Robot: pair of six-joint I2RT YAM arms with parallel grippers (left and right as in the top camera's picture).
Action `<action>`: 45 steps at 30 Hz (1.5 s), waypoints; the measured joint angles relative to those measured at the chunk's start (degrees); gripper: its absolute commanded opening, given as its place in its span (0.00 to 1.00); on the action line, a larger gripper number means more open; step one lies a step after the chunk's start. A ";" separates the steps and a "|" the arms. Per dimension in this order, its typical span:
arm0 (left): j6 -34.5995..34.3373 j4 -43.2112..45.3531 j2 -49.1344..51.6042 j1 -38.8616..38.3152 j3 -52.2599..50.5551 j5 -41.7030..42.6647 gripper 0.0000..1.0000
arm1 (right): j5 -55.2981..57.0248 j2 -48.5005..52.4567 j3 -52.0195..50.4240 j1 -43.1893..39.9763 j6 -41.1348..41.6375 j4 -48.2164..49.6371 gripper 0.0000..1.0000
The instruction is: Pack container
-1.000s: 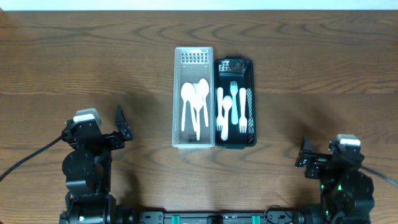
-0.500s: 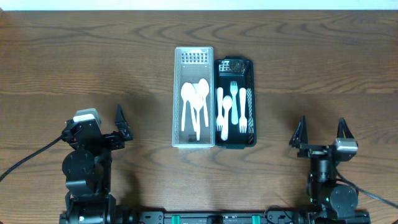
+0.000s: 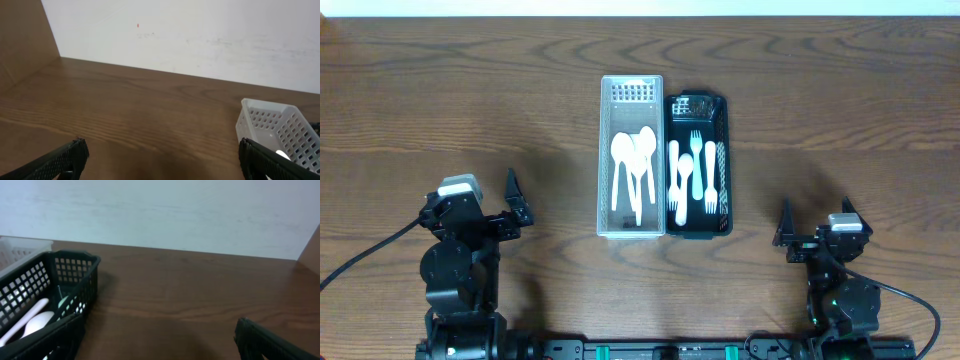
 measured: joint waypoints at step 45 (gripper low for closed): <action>5.90 -13.99 -23.21 -11.02 -5.57 2.21 0.98 | -1.18 -0.09 0.00 0.00 -0.70 -0.07 0.99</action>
